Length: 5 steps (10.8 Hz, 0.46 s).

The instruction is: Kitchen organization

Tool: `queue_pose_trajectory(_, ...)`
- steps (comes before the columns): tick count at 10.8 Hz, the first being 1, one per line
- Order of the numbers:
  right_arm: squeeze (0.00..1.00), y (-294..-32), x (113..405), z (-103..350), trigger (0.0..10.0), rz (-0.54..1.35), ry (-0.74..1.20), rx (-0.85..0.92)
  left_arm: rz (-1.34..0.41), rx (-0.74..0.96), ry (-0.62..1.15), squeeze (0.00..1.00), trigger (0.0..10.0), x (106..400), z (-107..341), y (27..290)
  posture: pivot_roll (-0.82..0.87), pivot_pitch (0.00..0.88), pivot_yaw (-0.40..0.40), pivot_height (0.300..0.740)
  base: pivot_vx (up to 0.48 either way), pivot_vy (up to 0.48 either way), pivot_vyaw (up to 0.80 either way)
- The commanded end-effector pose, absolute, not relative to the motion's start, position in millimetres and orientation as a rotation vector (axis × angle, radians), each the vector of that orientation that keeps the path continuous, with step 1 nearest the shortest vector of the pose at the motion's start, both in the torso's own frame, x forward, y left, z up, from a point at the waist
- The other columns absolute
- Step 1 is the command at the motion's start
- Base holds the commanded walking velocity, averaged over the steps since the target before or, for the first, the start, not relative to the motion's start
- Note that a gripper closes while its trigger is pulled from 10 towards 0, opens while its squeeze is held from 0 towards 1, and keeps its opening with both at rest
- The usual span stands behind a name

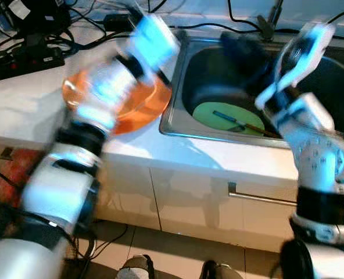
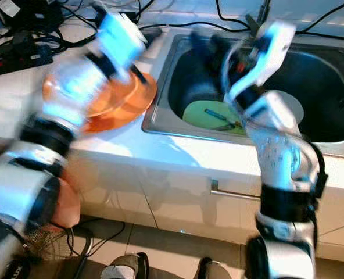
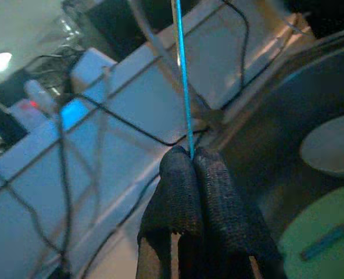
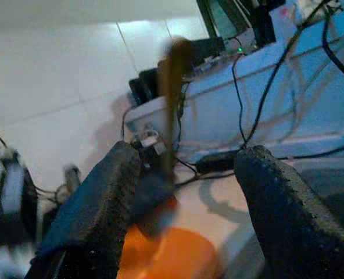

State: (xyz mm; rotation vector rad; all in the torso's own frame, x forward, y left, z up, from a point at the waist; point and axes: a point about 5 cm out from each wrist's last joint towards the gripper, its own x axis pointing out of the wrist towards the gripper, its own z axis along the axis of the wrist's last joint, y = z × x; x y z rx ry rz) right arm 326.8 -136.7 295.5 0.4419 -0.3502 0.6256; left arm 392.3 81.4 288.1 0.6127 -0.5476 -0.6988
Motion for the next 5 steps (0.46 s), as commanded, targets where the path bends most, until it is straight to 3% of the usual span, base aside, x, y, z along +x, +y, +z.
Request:
queue_pose_trajectory(1, 0.00, -136, 327, 303, 10.0, 0.621, -0.383, 0.457, -0.693, 0.631, -0.583, 0.00, 0.0, 390, 294, 78, 0.07, 0.099, 0.039, 0.740, 0.000, 0.000, 0.00)
queue_pose_trajectory(5, 0.00, -135, 339, 311, 10.0, 0.531, -0.392, 0.517, -0.731, 0.598, -0.601, 0.00, 0.0, 383, 287, 52, 0.07, 0.097, 0.041, 0.740, 0.000, 0.000, 0.00)
